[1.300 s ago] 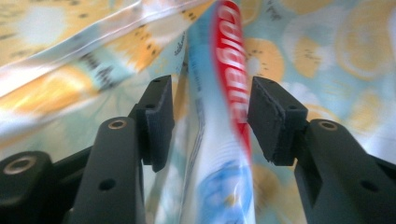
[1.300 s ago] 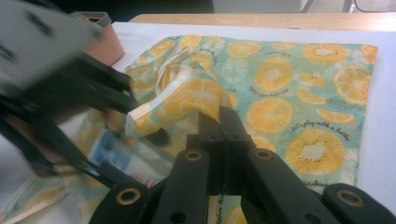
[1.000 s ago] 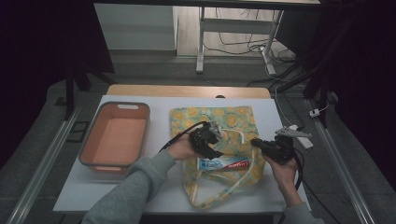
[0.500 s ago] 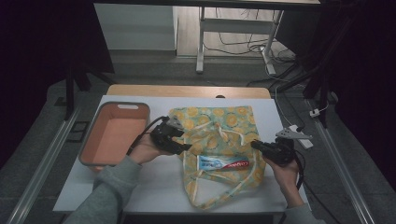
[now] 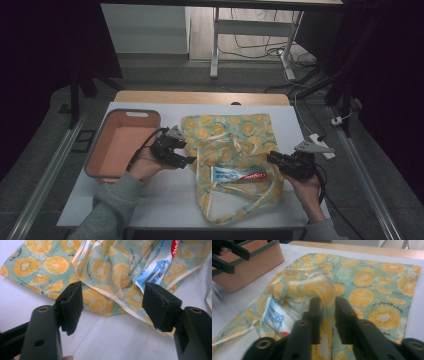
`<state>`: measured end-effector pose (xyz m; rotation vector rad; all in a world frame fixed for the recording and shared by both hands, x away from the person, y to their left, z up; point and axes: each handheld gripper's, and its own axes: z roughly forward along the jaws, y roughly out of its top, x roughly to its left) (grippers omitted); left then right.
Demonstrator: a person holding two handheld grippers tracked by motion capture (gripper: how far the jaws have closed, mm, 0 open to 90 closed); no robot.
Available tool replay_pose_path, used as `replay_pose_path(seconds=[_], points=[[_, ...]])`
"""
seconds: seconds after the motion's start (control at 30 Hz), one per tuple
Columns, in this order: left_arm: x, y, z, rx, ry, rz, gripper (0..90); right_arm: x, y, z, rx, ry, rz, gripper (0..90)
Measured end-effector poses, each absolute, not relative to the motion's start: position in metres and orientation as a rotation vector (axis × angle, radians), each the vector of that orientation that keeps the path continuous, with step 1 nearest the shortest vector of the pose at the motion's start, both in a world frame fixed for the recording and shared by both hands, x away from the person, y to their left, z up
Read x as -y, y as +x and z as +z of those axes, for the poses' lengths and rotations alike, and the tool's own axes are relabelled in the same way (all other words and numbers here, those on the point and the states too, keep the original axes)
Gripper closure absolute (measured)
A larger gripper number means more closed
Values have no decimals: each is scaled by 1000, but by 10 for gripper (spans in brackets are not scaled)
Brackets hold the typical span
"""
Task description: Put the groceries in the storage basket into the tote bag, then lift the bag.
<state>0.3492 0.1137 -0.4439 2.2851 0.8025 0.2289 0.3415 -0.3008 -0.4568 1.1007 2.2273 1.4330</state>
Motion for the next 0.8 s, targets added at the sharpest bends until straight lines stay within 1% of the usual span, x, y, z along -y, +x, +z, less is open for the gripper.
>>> replay_pose_path(seconds=[0.3,0.4,0.5,0.6,0.77,0.8], points=[[-86,354,-463,-852,2318,146,264,298,334,-452,-2231,1058,1413,566],[-79,355,-469,-880,2316,134,248,296,330,-451,-2232,1049,1398,508],[-73,356,-476,-919,2322,130,249,294,325,-450,-2246,1040,1387,474],[-68,357,-484,-944,2332,119,264,293,319,-451,-2264,1030,1368,464],[-62,364,-498,-1016,2352,126,312,295,310,-456,-2284,1030,1347,455],[-62,365,-500,-1026,2348,111,336,296,309,-457,-2288,1034,1336,453]])
